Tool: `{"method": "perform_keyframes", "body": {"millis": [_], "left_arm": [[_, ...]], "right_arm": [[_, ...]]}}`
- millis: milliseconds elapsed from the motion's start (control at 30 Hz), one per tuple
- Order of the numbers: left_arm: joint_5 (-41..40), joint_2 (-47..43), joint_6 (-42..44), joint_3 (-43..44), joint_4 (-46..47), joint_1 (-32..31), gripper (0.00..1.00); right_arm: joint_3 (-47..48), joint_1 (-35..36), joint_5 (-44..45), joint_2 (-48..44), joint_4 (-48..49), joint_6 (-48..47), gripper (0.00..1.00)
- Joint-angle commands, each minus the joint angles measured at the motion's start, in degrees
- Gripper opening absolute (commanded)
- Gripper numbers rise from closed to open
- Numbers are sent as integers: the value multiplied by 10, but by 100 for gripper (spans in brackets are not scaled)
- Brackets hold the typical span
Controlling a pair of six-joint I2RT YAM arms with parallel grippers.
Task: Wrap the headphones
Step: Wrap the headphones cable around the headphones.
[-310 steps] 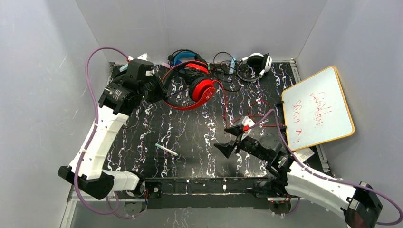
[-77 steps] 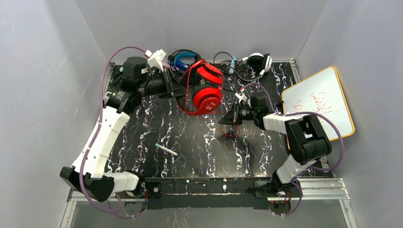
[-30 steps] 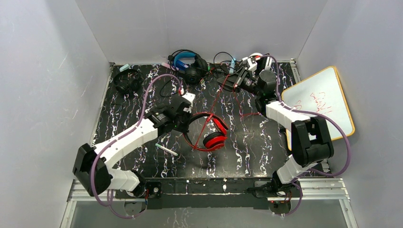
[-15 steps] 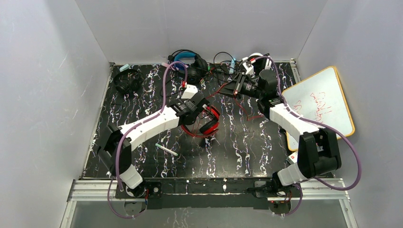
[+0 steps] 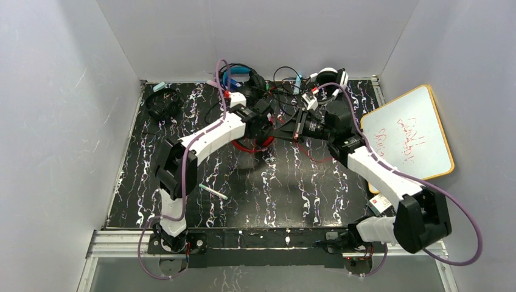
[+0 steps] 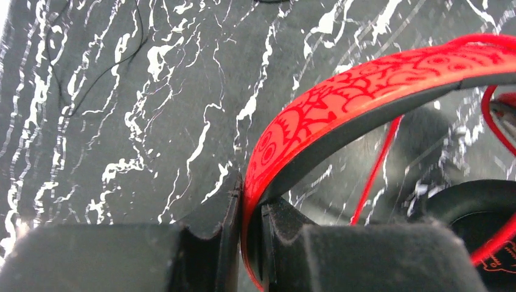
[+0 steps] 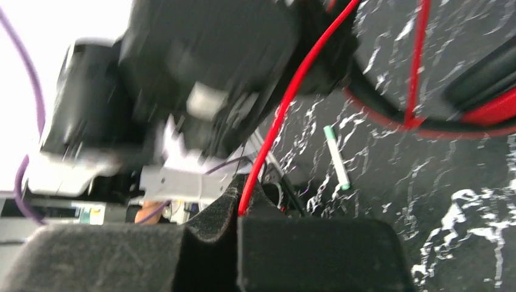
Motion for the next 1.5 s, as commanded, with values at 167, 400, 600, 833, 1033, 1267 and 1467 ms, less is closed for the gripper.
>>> {"method": "perform_keyframes", "body": {"millis": [167,400,600,833,1033,1267,1467], "left_arm": [[109,-6,-26,82,49,99,0],[202,-34,-42,84,86,122,0],[232,-47,-47,103,108,131,0],[262,-58,-33,136,114,146,0],[349,-91,-13,137,143,154,0],[502,-161,30,98,172,154,0],[614,-248,82,38,189,154,0]], "right_arm": [[-37,32,-7,-81,-35,-32,1],[-84,71,-7,-57,-14,-32,1],[-125,107,18,-30,-9,-60,1],[-171,113,19,9,8,-78,1],[-198,113,7,51,36,-90,1],[-180,91,18,87,51,-107,1],[-162,41,-9,115,81,-103,1]]}}
